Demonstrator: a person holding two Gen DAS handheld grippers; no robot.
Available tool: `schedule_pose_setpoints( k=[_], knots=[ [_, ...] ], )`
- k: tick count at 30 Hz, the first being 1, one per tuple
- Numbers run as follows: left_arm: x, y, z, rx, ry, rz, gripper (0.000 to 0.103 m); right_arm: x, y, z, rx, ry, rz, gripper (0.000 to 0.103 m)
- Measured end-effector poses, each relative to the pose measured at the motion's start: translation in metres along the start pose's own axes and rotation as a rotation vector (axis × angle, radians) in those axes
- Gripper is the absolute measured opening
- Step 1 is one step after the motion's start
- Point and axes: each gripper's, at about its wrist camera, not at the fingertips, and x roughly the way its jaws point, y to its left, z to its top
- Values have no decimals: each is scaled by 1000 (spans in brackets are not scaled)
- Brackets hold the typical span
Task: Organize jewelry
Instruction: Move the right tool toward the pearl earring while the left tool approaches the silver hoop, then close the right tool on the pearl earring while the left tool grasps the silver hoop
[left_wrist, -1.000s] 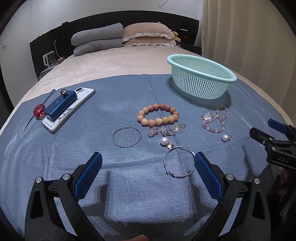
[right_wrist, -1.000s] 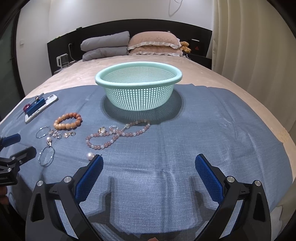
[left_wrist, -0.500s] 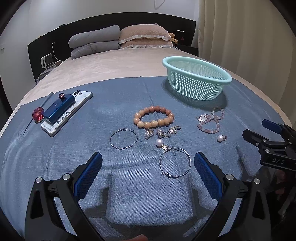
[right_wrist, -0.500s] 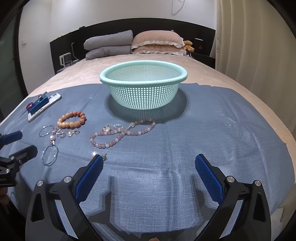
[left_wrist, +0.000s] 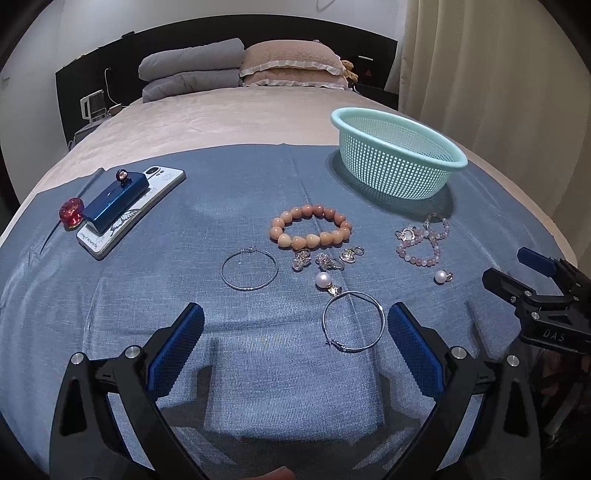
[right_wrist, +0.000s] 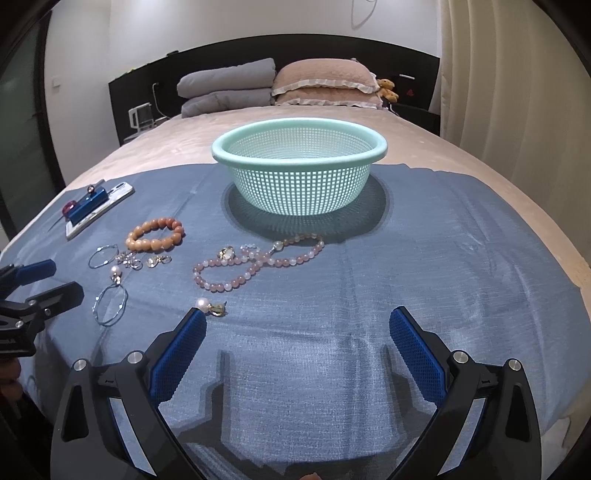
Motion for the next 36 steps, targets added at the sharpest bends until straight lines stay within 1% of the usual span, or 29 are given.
schedule_pose_setpoints(
  k=[3, 5, 9, 11, 14, 15, 18, 19, 22, 23, 26, 29, 33, 34, 36],
  knots=[
    [2, -1, -2, 18, 3, 16, 97, 5, -2, -1, 34, 42, 73, 95],
    [5, -1, -4, 23, 12, 12, 97, 6, -1, -1, 50, 55, 100, 95],
    [9, -1, -4, 24, 24, 4, 97, 6, 6, -1, 20, 35, 99, 95],
    [11, -2, -4, 26, 25, 0, 97, 9, 12, -1, -9, 40, 103, 95],
    [16, -3, -4, 30, 40, -17, 97, 15, 23, -2, -68, 57, 98, 95],
    [18, -3, -5, 34, 44, -26, 97, 17, 27, -2, -95, 54, 92, 94],
    [24, -4, -6, 49, 49, -19, 97, 20, 37, -2, -166, 33, 74, 94],
    [26, -4, -6, 52, 50, -30, 97, 20, 39, -3, -186, 25, 62, 94],
    [28, -6, -5, 67, 37, -35, 97, 22, 45, -4, -229, 14, 54, 94],
    [29, -7, -5, 77, 34, -35, 97, 23, 46, -4, -236, 12, 59, 92],
    [32, -12, -7, 105, 29, -24, 97, 32, 45, -3, -239, 47, 79, 68],
    [38, -15, -11, 138, 35, -7, 98, 40, 44, -2, -220, 53, 97, 69],
    [41, -17, -13, 146, 38, 9, 99, 45, 47, -4, -221, 47, 86, 68],
    [41, -18, -14, 150, 34, 12, 99, 45, 48, -5, -226, 47, 86, 67],
    [41, -17, -14, 149, 32, 8, 99, 42, 51, -7, -247, 46, 97, 56]
  ],
)
